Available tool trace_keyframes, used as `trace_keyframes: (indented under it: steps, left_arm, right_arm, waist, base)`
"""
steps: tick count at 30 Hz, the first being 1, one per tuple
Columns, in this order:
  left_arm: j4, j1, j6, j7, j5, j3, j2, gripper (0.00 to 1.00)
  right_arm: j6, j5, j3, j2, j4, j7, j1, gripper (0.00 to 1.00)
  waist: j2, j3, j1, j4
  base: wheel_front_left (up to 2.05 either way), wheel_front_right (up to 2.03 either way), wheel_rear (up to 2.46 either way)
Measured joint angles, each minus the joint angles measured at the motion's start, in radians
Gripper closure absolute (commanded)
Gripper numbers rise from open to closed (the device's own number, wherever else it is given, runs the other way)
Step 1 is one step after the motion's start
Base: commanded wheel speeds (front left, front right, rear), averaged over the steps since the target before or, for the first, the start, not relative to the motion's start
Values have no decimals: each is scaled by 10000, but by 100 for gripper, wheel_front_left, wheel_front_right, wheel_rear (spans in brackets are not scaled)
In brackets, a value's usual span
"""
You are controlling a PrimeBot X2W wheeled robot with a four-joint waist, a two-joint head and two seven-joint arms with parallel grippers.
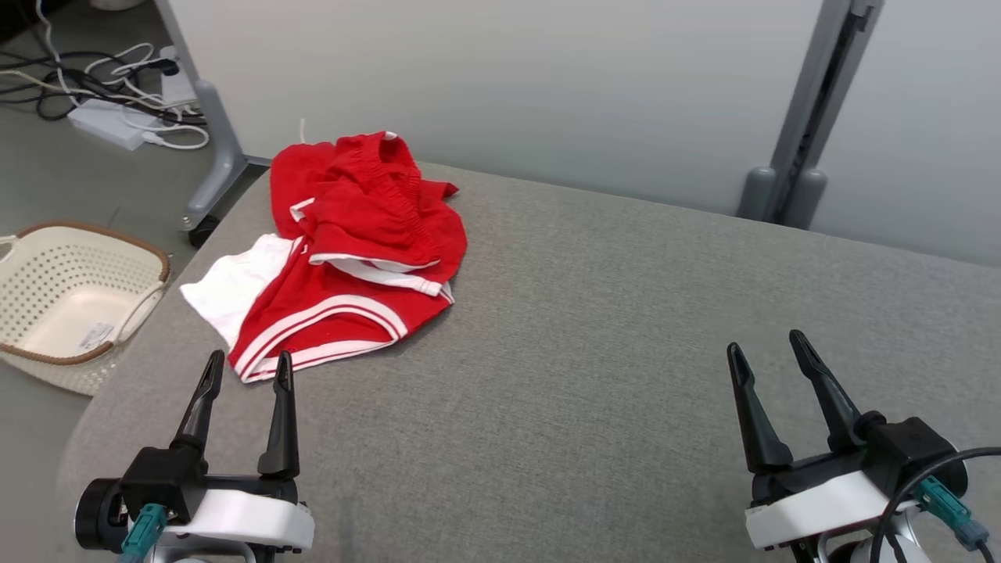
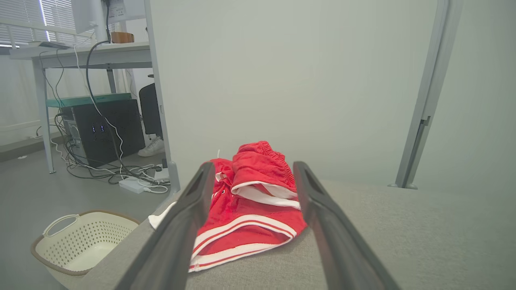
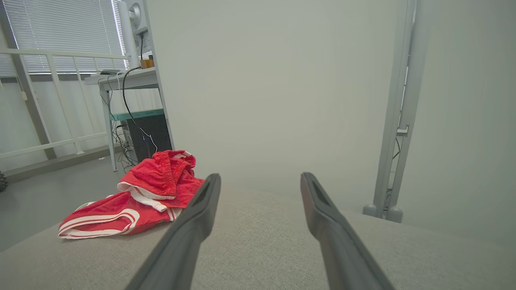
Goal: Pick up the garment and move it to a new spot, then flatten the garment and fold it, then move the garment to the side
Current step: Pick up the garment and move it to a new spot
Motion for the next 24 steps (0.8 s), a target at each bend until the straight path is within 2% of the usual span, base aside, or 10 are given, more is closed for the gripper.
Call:
trace_keyframes:
  steps: [7, 12, 24]
  left_arm:
    - [54, 13, -40, 0, 15, 48, 0, 0]
    - [59, 37, -86, 0, 15, 138, 0, 0]
    - [33, 38, -86, 0, -4, 316, 0, 0]
  right_arm:
    - [0, 35, 94, 4, 81, 0, -2, 0]
    - [0, 52, 159, 13, 111, 0, -7, 0]
    - [0, 159, 230, 44, 151, 0, -42, 0]
  waist:
    - [1, -56, 0, 838]
    - [0, -89, 0, 1201]
    - [0, -31, 0, 1070]
  base:
    - [0, 0, 0]
    - [0, 0, 0]
    - [0, 0, 0]
